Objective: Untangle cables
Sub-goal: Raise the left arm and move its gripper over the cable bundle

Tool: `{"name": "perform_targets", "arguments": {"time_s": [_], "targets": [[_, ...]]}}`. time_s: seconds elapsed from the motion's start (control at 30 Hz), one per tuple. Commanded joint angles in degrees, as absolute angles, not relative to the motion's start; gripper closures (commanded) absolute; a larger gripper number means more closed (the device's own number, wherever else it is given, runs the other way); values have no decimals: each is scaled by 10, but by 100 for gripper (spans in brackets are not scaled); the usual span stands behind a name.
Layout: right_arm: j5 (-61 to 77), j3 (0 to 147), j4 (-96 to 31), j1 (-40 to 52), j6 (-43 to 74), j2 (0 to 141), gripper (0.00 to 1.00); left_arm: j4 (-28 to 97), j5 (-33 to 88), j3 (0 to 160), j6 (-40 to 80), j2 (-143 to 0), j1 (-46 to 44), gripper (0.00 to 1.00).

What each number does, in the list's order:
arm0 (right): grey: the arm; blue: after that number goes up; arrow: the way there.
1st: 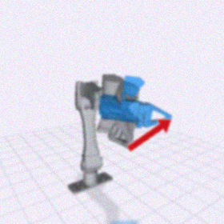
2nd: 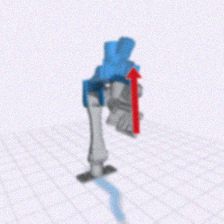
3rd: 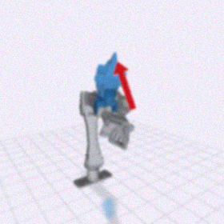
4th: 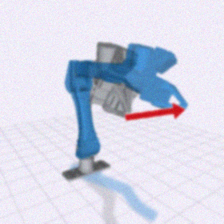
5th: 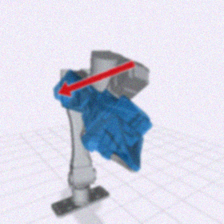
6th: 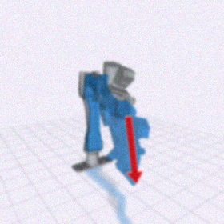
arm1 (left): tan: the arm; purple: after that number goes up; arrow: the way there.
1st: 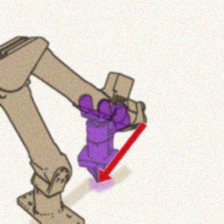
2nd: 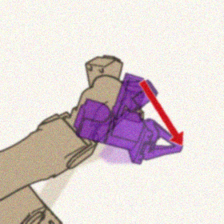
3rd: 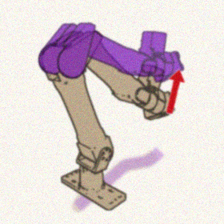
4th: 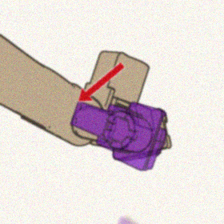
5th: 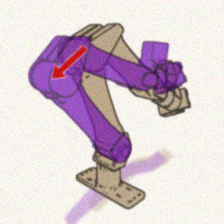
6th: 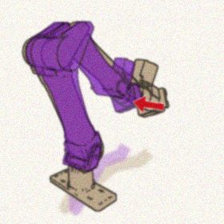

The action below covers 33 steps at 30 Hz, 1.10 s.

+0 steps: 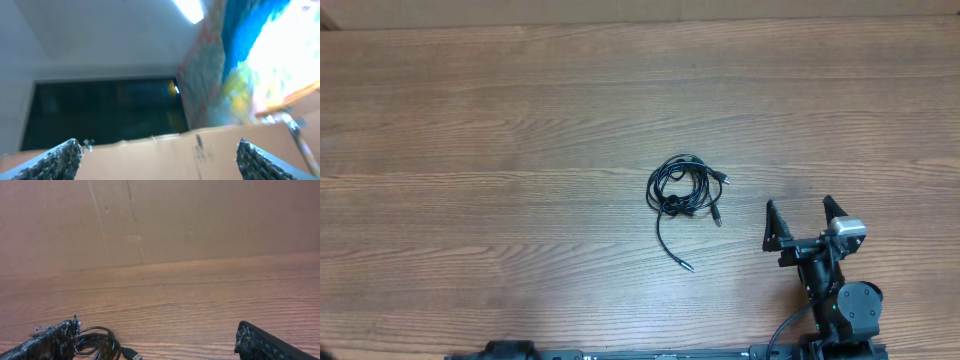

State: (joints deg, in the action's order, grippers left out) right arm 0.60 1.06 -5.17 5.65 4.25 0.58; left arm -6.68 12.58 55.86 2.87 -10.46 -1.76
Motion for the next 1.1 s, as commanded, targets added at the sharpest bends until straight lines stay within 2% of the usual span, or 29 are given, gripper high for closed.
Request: {"name": "perform_targets", "arguments": {"time_s": [0.0,0.3,0.47,0.63,1.03,1.07], "targets": [[1,4,-48,55,38,2,0,-17,182,619,61,-189,-15,0],[1,4,-48,55,38,2,0,287,301,899,62,-456,-15,0],[1,4,-48,55,38,2,0,465,350,1051,24,-606,-15,0],[1,4,-48,55,38,2,0,590,361,1136,13,-734,-15,0],[1,4,-48,55,38,2,0,658,405,1136,15,-892,-15,0],[1,4,-48,55,38,2,0,662,405,1136,15,-903,-15,13]]}}
